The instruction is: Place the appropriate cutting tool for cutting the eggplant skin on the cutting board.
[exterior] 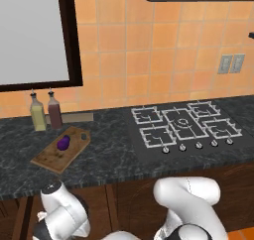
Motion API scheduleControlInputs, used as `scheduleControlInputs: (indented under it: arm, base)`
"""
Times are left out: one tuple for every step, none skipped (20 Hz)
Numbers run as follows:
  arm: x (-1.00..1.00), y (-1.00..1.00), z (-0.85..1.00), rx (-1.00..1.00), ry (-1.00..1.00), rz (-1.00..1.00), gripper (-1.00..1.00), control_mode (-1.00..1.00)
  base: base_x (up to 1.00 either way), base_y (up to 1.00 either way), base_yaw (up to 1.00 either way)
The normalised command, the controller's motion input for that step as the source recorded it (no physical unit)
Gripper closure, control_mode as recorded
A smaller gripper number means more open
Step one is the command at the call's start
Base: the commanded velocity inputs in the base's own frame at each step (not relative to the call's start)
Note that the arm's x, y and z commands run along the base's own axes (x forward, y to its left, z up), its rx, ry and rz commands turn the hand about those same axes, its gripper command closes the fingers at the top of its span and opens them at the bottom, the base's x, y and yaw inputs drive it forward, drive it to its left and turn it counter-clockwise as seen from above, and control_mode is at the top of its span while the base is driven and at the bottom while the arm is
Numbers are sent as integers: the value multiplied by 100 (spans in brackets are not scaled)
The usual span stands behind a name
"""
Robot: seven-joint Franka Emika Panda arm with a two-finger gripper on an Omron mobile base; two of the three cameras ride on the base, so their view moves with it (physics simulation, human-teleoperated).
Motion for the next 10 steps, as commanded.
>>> scheduleControlInputs:
  arm:
    - [-37, 0, 100, 0, 0, -21, 100, -100]
    - [-44, 0, 100, 0, 0, -21, 100, -100]
    - [-55, 0, 100, 0, 0, -21, 100, -100]
    - [-63, 0, 100, 0, 3, -19, 100, -100]
    - [-64, 0, 100, 0, 7, -19, 100, -100]
    - [-64, 0, 100, 0, 7, -18, 100, -100]
    - [-56, 0, 100, 0, 8, -17, 100, -100]
    - [-56, 0, 100, 0, 10, -18, 100, -100]
    - [-48, 0, 100, 0, 13, -19, 100, -100]
    - [-43, 0, 100, 0, 9, -18, 100, -100]
  base:
    - [0, 0, 0]
    - [0, 0, 0]
    - [0, 0, 0]
    - [0, 0, 0]
    - [0, 0, 0]
    - [0, 0, 0]
    - [0, 0, 0]
    - [0, 0, 0]
    - [0, 0, 0]
    - [0, 0, 0]
